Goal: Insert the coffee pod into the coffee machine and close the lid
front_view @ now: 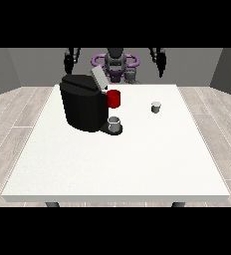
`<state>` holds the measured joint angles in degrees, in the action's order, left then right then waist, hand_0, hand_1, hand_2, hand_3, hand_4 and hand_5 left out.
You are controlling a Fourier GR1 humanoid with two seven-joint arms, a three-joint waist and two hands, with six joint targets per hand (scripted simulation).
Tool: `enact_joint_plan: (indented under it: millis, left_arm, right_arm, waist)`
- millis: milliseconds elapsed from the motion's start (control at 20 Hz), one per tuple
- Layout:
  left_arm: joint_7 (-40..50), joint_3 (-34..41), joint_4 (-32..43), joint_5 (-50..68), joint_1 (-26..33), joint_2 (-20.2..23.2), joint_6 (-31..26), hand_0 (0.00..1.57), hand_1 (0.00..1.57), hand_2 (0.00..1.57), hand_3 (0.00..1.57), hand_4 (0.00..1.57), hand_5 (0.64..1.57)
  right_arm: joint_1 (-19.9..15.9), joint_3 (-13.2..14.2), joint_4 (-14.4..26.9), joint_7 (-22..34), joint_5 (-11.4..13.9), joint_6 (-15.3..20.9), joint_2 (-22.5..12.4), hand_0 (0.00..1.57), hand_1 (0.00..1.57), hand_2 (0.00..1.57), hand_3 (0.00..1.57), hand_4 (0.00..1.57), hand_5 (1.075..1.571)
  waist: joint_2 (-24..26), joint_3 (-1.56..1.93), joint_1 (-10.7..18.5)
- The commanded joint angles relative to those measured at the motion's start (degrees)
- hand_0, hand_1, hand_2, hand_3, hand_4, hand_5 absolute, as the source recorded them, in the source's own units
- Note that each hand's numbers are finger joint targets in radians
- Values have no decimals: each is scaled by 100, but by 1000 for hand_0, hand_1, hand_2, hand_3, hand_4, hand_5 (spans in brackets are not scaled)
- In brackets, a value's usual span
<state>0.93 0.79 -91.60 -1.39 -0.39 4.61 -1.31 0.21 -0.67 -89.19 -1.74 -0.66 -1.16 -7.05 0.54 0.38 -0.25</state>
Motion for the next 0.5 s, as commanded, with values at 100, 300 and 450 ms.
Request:
enact_joint_plan:
  millis: [100, 300, 450]
  left_arm:
    - [-266, 65, 68, 307, 265, 7, -378, 0, 0, 0, 0, 319, 1571]
    - [-1439, 267, 279, 523, 351, 13, -663, 0, 0, 0, 0, 319, 1571]
    - [-1042, 137, 58, 385, 608, -34, -549, 0, 0, 0, 0, 282, 1571]
  right_arm:
    - [-60, 22, -86, 436, 46, 157, 178, 0, 0, 0, 0, 128, 1571]
    - [166, 457, 109, -379, -19, 675, 455, 0, 0, 0, 0, 128, 1571]
    - [493, 408, 12, -460, -67, 692, 570, 0, 0, 0, 0, 94, 1571]
  waist:
    - [220, -39, 82]
    - [93, -41, -88]
    - [425, -37, -33]
